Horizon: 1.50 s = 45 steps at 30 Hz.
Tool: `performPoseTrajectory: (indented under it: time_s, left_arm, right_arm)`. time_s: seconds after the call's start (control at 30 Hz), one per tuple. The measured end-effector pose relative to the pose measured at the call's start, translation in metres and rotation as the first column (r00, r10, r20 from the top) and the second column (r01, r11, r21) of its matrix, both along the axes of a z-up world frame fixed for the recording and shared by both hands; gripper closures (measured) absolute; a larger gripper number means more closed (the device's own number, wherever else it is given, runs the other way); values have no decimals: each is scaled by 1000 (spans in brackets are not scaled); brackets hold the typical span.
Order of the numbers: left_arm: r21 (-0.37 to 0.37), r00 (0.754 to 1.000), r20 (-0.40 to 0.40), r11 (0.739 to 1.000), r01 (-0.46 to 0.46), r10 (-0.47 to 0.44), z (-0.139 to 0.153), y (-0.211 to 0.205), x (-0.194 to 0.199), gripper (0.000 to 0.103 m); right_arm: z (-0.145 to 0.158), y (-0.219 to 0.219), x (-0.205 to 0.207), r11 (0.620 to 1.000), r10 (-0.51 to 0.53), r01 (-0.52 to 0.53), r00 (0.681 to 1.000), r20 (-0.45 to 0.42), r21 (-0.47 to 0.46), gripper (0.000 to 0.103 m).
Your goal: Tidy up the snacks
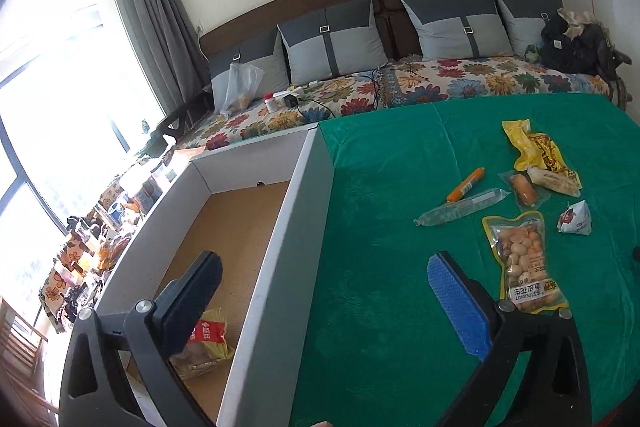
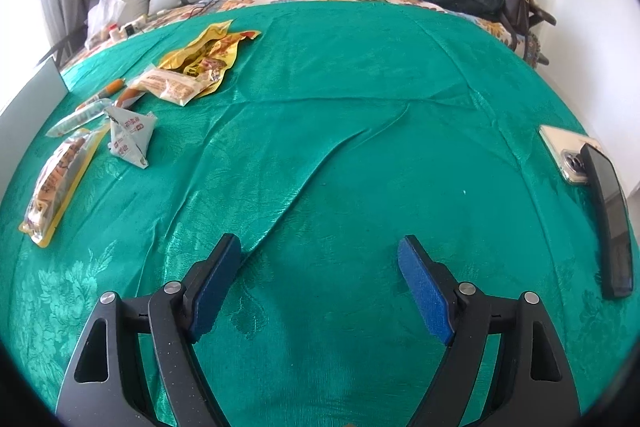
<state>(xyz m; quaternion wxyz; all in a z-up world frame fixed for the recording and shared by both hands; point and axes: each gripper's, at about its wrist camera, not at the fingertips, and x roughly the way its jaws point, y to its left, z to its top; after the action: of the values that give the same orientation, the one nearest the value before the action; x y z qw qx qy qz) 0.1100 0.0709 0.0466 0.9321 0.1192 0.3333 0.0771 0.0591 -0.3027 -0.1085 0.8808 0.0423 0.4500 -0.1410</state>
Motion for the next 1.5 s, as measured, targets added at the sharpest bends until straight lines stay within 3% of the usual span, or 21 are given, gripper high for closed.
performPoseTrajectory:
  time_s: [0.2,0.3,0.43,0.6,0.8,0.93,1.0,1.13,1.2,1.23,1.27,1.3,1.33,1.5]
  left_arm:
    - [-37,997,-56,998,59,-61,-13,-44,1,1]
    - [-120,987,-126,989,82,-97,-33,-56,1,1]
    - [-263,950,-246,957,125,-192,-79,-67,-2,1]
    - [-357,909,-324,923,141,-264,-118,-80,-12,1]
    - [-403,889,-333,900,168,-314,-121,-99,-6,1]
    - [-436,879,-340,884,168,-335,-110,-112,23,1]
    - [-466,861,-367,871,156,-351,-111,-119,46,1]
    - [-433,859,-424,897,87,-288,-124,-130,82,3]
    - [-422,856,-445,905,58,-263,-130,-133,93,6]
    - [-406,854,-458,913,47,-248,-134,-134,96,13]
    - [-374,852,-472,927,38,-225,-138,-135,99,29]
    - [-349,858,-468,936,41,-212,-140,-135,99,30]
    - [-347,866,-453,937,50,-214,-139,-135,98,42]
    - [-384,880,-439,923,-3,-179,-137,-106,77,45]
  right_arm:
    - [-1,1,0,1000,13,-13,1000,-1,-1,18]
    - [-1,2,1,1000,17,-17,1000,-5,-2,17]
    - [-1,2,1,1000,18,-18,1000,-6,-2,16]
    - [-2,2,0,1000,15,-15,1000,-7,-3,13]
    - [-2,3,0,1000,18,-18,1000,-9,-2,11]
    - [-2,3,0,1000,18,-18,1000,-10,-2,11]
    - [-2,3,0,1000,18,-18,1000,-10,-1,11]
    - [-2,3,0,1000,18,-18,1000,-10,-1,11]
    - [-2,3,0,1000,18,-18,1000,-10,-1,11]
    - [-2,3,0,1000,18,-18,1000,-10,-1,11]
    - [-2,3,0,1000,18,-18,1000,-10,-2,11]
    - [-2,3,0,1000,18,-18,1000,-10,-1,11]
    - [-2,3,0,1000,18,-18,1000,-10,-1,11]
    - [-2,3,0,1000,18,-18,1000,-10,-1,10]
